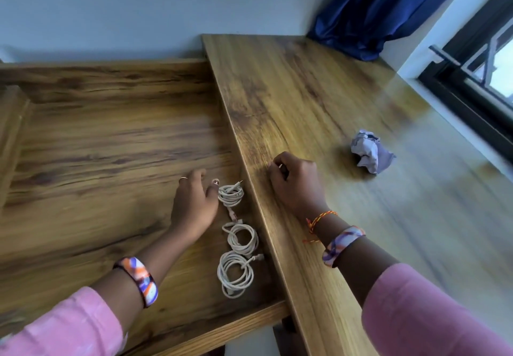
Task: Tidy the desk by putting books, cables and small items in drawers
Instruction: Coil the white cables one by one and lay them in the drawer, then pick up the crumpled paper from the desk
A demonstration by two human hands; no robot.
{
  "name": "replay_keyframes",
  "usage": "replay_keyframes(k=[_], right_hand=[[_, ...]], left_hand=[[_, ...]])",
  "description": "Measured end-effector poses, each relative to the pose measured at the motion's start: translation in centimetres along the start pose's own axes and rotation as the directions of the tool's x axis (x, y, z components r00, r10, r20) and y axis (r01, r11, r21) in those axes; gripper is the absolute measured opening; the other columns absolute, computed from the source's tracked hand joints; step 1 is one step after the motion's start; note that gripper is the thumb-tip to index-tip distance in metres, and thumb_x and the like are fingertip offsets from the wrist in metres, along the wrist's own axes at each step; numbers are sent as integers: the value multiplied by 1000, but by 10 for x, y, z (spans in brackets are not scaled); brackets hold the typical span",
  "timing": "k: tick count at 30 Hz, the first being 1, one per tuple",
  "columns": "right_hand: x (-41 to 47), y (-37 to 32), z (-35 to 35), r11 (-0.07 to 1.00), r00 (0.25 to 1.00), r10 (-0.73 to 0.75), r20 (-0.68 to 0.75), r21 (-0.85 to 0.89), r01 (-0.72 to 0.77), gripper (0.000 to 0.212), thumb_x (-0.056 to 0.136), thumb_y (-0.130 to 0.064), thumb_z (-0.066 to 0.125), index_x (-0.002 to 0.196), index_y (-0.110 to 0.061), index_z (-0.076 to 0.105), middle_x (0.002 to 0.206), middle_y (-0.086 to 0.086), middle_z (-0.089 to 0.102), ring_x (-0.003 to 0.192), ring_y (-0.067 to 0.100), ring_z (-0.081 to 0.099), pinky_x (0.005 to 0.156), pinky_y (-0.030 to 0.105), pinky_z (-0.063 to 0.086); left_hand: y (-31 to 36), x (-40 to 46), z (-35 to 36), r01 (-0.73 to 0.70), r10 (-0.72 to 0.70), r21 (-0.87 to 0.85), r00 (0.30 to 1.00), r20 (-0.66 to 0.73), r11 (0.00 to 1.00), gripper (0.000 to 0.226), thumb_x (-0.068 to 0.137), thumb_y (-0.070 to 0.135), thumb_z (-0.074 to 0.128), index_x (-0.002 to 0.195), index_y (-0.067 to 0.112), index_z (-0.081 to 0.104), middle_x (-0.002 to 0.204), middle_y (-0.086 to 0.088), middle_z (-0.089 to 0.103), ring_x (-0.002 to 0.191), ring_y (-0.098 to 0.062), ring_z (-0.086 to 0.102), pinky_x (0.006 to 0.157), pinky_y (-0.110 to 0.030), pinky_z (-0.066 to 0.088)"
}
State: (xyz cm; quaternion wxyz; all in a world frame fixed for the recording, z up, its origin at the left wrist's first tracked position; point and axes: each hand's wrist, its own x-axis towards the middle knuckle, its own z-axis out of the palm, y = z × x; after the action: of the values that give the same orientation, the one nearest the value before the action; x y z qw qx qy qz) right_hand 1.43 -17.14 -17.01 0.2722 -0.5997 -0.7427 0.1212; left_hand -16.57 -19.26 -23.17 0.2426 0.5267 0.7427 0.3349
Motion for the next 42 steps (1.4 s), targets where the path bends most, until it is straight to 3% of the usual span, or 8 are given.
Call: replay_keyframes(k=[7, 13, 17, 22, 27, 33, 36, 42], right_hand=[[-35, 1, -8, 973, 979, 152, -137, 196, -123, 11, 81, -9, 60, 91, -8, 65, 86, 5, 56, 71, 14, 49, 66, 27, 40], [-122, 28, -38, 971, 965, 211, -153, 149, -188, 22, 78, -6, 52, 95, -6, 65, 108, 6, 48, 90, 17, 53, 78, 9, 33], [-185, 46, -66, 938, 907, 348, -236, 96, -334, 21, 80, -5, 51, 94, -7, 66, 118, 12, 53, 104, 22, 57, 87, 7, 32], [-244, 36, -73, 910, 857, 407, -315, 64, -409, 19, 86, -19, 47, 89, -17, 66, 118, 3, 58, 102, 15, 62, 85, 9, 41], [-265, 5, -77, 905, 908, 301, -292, -211, -369, 67, 99, -42, 8, 95, -24, 72, 107, -8, 71, 102, 11, 66, 86, 12, 44], [-319, -14, -78, 867, 893, 405, -195, -229, -443, 53, 96, -42, 18, 134, -24, 50, 146, -5, 41, 138, 11, 33, 111, 17, 7], [-346, -31, -76, 829, 863, 472, -178, -242, -504, 62, 90, -45, 9, 139, -26, 42, 150, -7, 33, 141, 8, 25, 111, 16, 3], [-381, -56, -73, 782, 829, 531, -177, -273, -560, 45, 100, -28, 22, 144, -23, 32, 154, -4, 24, 143, 9, 19, 114, 19, 7]], left_hand=[[68, -37, -23, -664, 652, 170, 747, 127, 728, 32, 81, 26, 53, 105, 9, 65, 114, -10, 61, 99, -31, 59, 78, -38, 51], [120, -79, 15, -844, 724, 166, 525, 447, 509, 33, 87, 22, 45, 116, 17, 58, 130, 1, 53, 125, -20, 44, 102, -33, 34], [132, -128, 49, -929, 750, 70, 337, 569, 365, 32, 77, 27, 42, 98, 19, 65, 105, 0, 67, 100, -19, 62, 83, -29, 50], [122, -156, 61, -915, 669, 138, 374, 642, 378, 52, 80, 19, 22, 119, 12, 57, 131, -10, 55, 123, -26, 50, 103, -36, 40], [116, -150, 53, -948, 706, 136, 306, 639, 288, 44, 98, 30, 19, 137, 15, 34, 152, -6, 27, 140, -19, 22, 114, -30, 17], [91, -166, 26, -951, 630, 230, 308, 713, 205, 50, 74, 26, 25, 86, 8, 70, 98, -12, 71, 82, -27, 67, 68, -31, 57], [72, -186, 8, -963, 620, 223, 269, 737, 153, 64, 84, 26, 4, 123, 3, 51, 136, -19, 47, 125, -33, 44, 104, -39, 38], [33, -197, -60, -936, 603, 69, 278, 748, 346, 33, 91, 29, 50, 122, 18, 56, 144, 0, 39, 131, -18, 39, 106, -31, 36]])
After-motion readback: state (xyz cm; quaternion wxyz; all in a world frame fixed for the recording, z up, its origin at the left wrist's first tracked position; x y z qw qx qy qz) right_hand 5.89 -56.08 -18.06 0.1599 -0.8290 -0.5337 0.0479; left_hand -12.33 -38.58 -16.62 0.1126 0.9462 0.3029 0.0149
